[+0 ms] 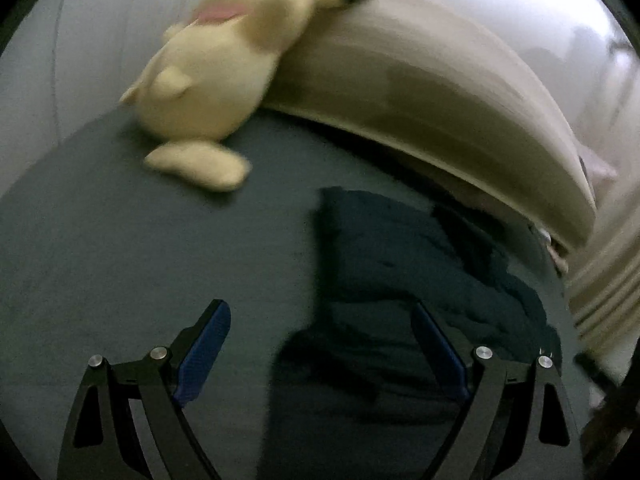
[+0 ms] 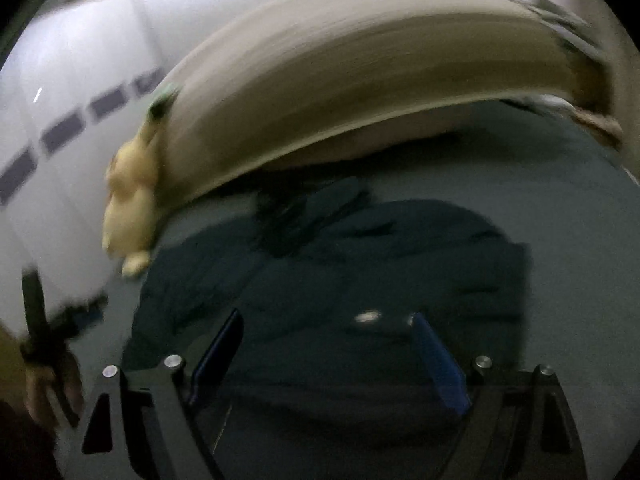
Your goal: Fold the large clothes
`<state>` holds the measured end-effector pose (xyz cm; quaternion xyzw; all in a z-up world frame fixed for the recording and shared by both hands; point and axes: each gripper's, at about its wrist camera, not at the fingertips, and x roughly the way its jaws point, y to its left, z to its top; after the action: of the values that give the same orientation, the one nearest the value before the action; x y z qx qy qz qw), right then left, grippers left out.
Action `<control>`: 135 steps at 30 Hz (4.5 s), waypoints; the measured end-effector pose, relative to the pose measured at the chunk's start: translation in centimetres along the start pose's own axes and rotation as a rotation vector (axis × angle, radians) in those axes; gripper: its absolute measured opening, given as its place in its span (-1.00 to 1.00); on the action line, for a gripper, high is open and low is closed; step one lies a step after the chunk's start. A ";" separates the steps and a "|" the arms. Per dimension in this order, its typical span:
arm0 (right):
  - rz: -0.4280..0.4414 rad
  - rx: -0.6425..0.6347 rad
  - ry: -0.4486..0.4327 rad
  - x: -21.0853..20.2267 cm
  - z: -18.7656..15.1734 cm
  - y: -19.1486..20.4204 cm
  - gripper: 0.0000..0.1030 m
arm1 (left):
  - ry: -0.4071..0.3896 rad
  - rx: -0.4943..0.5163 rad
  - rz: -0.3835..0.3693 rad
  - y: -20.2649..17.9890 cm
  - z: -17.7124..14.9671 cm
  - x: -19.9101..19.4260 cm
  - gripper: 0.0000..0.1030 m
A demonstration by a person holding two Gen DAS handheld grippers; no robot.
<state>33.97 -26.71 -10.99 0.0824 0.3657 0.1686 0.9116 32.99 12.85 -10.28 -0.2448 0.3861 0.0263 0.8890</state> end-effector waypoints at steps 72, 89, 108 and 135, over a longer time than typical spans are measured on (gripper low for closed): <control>0.201 0.714 0.200 -21.2 -30.8 -8.8 0.07 | 0.265 -0.002 -0.042 7.5 -21.3 -17.5 0.46; 0.132 0.530 0.199 -24.1 -28.1 -6.2 -0.79 | 0.193 0.070 -0.054 4.9 -21.4 -20.4 -0.80; 0.136 0.606 0.179 -24.8 -32.3 -8.7 0.23 | 0.210 -0.046 -0.131 8.6 -24.9 -19.1 -0.33; -0.247 0.071 -0.191 -33.9 -29.3 6.8 0.52 | -0.042 0.202 0.129 1.5 -24.1 -26.3 0.43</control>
<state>-10.99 -32.06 -8.56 0.0846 0.2905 0.0338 0.9525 -2.05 6.98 -6.51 -0.1279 0.3831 0.0494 0.9135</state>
